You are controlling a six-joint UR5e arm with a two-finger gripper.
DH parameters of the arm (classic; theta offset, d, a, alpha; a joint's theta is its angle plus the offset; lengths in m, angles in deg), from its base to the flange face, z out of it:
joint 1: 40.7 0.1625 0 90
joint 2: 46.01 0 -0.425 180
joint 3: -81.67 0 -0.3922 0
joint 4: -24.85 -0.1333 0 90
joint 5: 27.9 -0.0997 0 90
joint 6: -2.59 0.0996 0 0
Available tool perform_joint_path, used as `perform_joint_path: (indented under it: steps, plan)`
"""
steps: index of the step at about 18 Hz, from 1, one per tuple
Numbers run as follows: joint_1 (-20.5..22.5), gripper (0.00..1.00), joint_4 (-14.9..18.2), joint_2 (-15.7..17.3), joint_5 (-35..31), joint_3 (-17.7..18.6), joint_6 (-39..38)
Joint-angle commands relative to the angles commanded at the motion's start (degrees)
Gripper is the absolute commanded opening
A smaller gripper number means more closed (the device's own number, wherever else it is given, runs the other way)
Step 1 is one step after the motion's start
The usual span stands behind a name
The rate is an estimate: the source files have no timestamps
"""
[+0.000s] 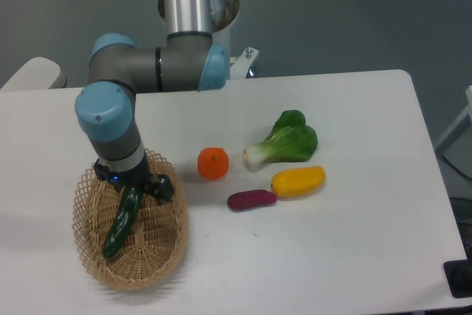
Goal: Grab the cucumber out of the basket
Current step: 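Move the gripper over the basket and lower it onto the green cucumber, then close the gripper around the green cucumber, then lift the cucumber out of the basket and carry it toward the yellow pepper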
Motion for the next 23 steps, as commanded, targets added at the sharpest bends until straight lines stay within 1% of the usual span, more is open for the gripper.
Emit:
perform_joint_path:
  steps: [2, 4, 7, 13, 14, 15, 16, 18, 19, 23]
  plan:
    - [-0.8, 1.00, 0.0, -1.0, -0.1, -0.1, -0.2]
    - [-0.9, 1.00, -0.4, -1.3, -0.1, -0.1, -0.2]
    - [-0.9, 1.00, -1.5, -2.5, -0.1, -0.6, 0.1]
    - [-0.9, 1.00, -1.7, -3.3, -0.3, -1.3, 0.5]
    - [-0.8, 0.93, -1.7, -3.4, -0.5, -1.3, 0.6]
    - [-0.9, 0.79, -1.7, -3.4, -0.8, -1.3, 0.7]
    - [-0.9, 0.63, -1.7, -3.4, -0.9, -1.4, 0.8]
    - [-0.9, 0.47, -1.7, -3.4, -0.9, -1.5, 1.6]
    - [-0.8, 0.41, -1.7, -3.3, -0.9, -1.5, 1.8]
    - [-0.7, 0.30, -1.6, -3.3, -0.9, -2.0, 2.6]
